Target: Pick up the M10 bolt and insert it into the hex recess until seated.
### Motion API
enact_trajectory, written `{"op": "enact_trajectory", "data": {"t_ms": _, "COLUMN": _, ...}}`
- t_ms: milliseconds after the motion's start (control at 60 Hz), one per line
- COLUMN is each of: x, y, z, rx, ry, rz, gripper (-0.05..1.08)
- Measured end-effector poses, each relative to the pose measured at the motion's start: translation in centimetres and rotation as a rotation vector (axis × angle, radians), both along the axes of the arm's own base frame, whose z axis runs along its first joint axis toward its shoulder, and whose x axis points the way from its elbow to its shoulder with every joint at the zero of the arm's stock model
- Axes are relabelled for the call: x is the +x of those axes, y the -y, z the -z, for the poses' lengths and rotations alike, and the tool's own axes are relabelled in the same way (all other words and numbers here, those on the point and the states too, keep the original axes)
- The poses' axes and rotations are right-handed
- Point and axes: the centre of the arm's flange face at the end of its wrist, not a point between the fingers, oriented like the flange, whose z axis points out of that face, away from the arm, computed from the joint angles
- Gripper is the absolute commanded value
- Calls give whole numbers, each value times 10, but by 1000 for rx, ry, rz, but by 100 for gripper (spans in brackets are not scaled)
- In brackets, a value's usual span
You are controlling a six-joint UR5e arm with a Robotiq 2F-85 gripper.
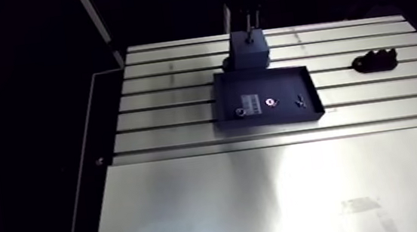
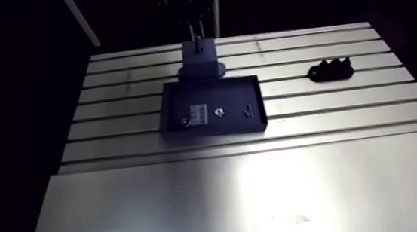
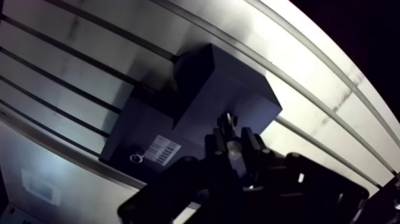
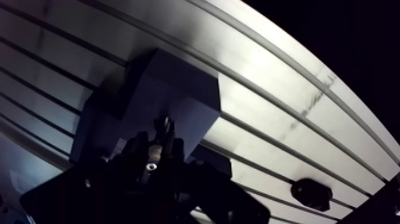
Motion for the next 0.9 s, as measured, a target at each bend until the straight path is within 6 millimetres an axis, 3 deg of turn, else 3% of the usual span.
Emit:
{"op": "enact_trajectory", "data": {"t_ms": 767, "x": 2, "y": 1, "z": 2, "rx": 0, "ry": 6, "rz": -2, "gripper": 77}}
{"op": "enact_trajectory", "data": {"t_ms": 900, "x": 2, "y": 1, "z": 3, "rx": 0, "ry": 7, "rz": -1, "gripper": 69}}
